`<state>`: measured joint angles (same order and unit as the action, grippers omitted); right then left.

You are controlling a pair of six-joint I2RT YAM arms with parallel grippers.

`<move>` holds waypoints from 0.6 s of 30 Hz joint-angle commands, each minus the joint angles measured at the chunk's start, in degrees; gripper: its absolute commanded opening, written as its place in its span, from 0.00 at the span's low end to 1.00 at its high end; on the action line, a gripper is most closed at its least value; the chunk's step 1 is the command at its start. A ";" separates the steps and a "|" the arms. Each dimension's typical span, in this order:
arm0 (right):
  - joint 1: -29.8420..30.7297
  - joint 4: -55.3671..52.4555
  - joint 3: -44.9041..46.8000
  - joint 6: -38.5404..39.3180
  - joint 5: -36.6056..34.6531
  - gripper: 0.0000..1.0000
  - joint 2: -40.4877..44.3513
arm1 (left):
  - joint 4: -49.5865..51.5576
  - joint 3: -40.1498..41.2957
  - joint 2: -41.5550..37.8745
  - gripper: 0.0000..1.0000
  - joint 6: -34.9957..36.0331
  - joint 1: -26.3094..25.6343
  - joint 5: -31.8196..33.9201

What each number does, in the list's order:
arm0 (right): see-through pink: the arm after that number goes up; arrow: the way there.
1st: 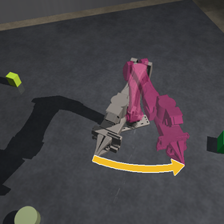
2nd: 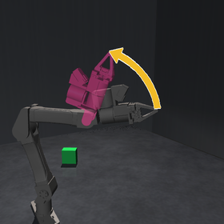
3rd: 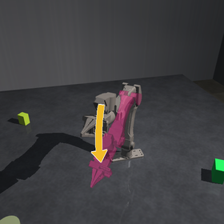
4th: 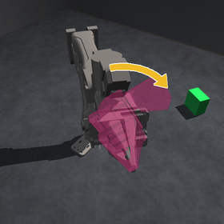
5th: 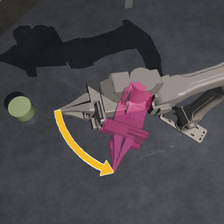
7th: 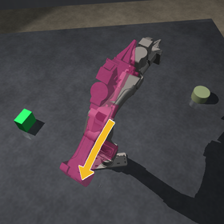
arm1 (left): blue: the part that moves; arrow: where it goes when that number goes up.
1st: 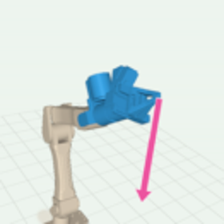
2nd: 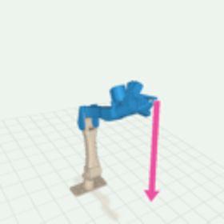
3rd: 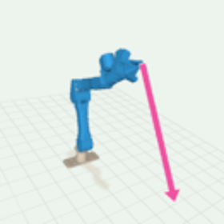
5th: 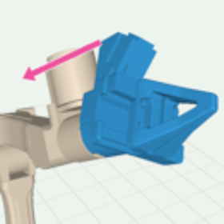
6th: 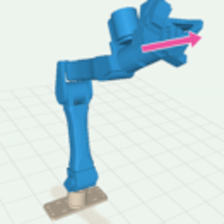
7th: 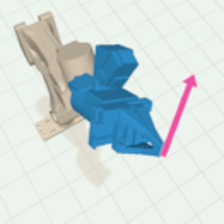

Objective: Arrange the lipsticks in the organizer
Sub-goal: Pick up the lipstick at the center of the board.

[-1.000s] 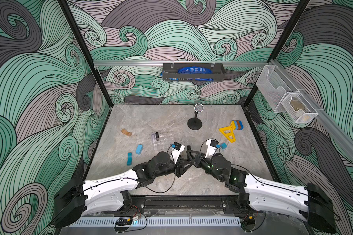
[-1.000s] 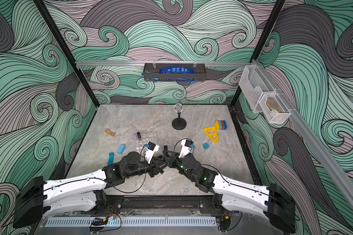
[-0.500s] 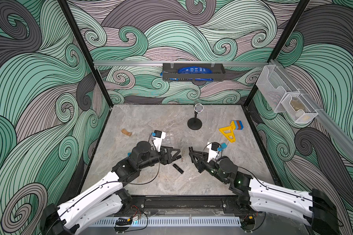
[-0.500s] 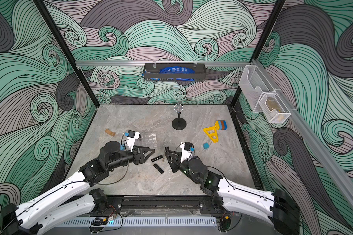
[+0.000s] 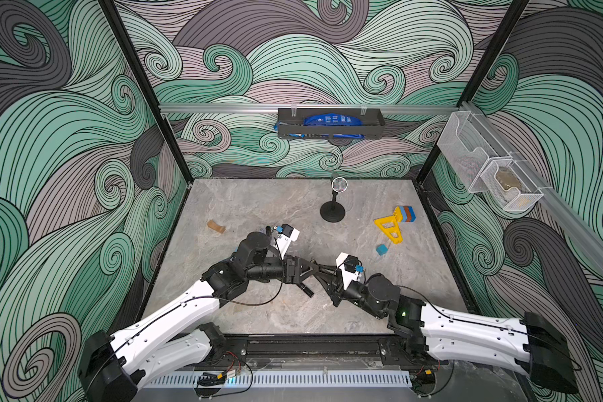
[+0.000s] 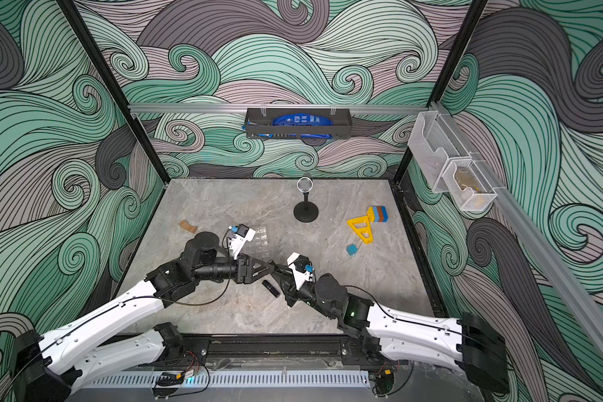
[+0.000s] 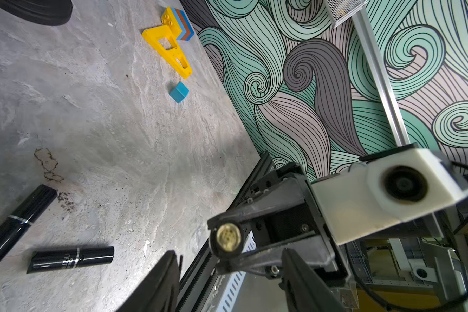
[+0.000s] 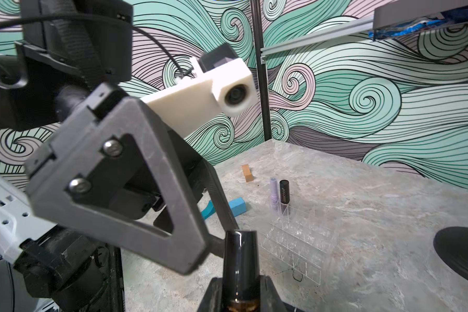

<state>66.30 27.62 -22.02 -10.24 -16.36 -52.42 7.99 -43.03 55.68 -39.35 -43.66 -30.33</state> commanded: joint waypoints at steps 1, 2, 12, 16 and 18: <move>0.70 3.04 -2.13 3.48 0.11 0.17 -1.14 | 1.30 -2.11 0.09 0.57 1.61 0.24 -1.55; 0.84 3.38 -2.21 3.76 0.24 0.17 -1.47 | 1.76 -2.35 0.27 0.56 2.06 0.24 -1.57; 2.51 5.63 -3.82 7.92 0.91 0.18 -4.90 | 5.28 -3.80 -0.13 0.37 3.64 0.32 -0.59; 2.73 6.07 -3.90 8.39 1.17 0.19 -5.53 | 5.28 -3.53 -0.48 0.30 3.76 0.31 -0.46; 2.70 5.92 -4.06 8.57 1.35 0.19 -5.85 | 5.39 -3.55 -0.57 0.27 3.92 0.32 -0.35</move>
<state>68.60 31.51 -24.49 -3.07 -15.92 -58.04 12.58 -44.38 55.77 -36.56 -43.57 -30.37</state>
